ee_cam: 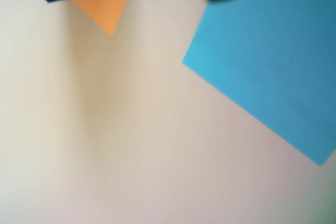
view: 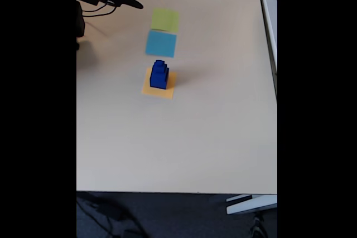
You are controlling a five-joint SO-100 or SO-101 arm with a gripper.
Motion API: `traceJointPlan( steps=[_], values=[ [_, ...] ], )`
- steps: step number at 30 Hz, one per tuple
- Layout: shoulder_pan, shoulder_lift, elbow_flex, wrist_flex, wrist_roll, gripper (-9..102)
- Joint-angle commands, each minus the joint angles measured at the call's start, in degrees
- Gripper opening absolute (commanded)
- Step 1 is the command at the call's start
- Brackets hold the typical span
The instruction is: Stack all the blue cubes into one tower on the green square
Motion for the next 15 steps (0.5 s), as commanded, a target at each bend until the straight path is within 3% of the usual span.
traceJointPlan(
  steps=[1,15],
  values=[
    [0.5,-1.3,-4.2,-0.4,3.7,0],
    [4.4,-9.2,-10.5,4.0,22.4,0]
  ],
)
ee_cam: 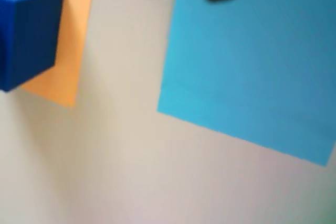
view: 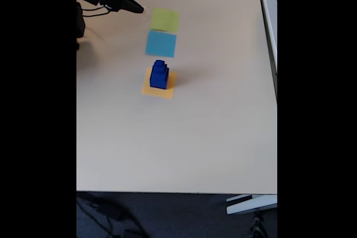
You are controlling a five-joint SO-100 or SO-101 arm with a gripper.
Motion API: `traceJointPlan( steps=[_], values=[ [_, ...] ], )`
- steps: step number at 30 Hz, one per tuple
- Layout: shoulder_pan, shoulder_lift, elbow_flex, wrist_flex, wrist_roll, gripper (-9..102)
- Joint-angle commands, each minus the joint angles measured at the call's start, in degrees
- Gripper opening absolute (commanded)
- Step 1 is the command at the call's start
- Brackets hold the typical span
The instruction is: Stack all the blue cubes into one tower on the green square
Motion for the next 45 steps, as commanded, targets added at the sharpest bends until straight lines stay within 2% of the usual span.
traceJointPlan(
  steps=[1,8,18,45],
  values=[
    [0.7,-2.6,-4.7,0.2,4.2,0],
    [3.0,-11.2,-11.4,-0.4,7.8,0],
    [6.1,-14.3,-14.5,0.0,9.8,0],
    [8.7,-12.0,-12.9,1.1,2.9,0]
  ],
)
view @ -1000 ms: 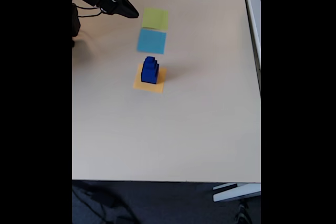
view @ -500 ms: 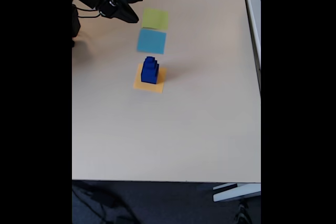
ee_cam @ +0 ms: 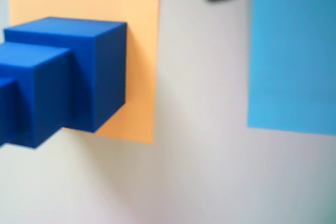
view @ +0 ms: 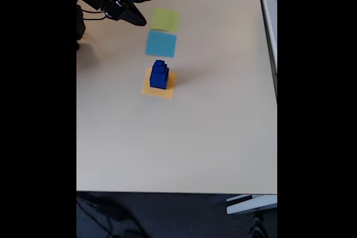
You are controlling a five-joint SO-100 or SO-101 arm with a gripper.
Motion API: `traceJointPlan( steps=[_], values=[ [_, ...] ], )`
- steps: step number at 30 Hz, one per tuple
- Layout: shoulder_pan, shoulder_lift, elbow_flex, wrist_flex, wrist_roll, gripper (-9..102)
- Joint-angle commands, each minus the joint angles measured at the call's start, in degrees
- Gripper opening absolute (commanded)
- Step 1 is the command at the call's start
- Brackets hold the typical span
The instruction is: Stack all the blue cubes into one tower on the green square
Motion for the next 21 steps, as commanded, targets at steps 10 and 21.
traceJointPlan(
  steps=[10,21],
  values=[
    [-0.3,1.9,-0.3,-0.7,1.6,0],
    [-0.1,-1.8,-3.3,-1.3,2.5,0]
  ],
)
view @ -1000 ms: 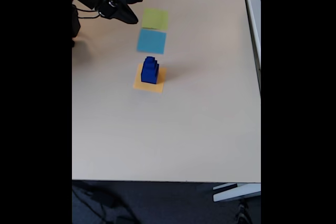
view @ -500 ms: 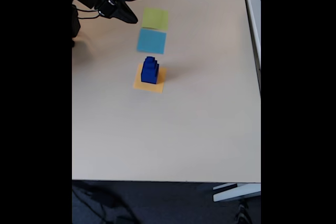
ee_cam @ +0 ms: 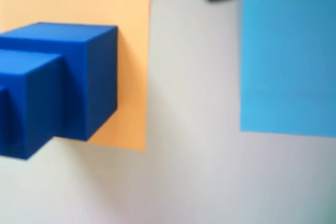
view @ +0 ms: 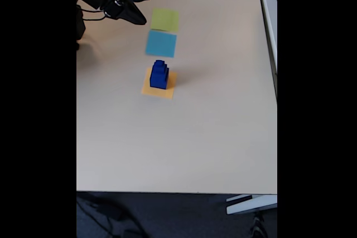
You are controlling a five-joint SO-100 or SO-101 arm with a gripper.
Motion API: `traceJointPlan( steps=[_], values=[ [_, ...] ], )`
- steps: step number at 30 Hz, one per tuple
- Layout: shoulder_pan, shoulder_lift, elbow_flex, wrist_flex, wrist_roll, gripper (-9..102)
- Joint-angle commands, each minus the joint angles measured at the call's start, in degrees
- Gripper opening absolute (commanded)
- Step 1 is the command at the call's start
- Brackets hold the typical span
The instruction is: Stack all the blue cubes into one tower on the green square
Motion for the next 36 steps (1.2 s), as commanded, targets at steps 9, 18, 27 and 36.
traceJointPlan(
  steps=[9,18,27,36],
  values=[
    [0.0,-0.8,-3.9,-1.2,2.2,0],
    [1.7,-2.9,-7.7,-1.0,1.6,0],
    [3.3,-5.5,-9.7,-1.1,2.9,1],
    [5.1,-13.3,-13.5,-7.4,2.3,1]
  ],
)
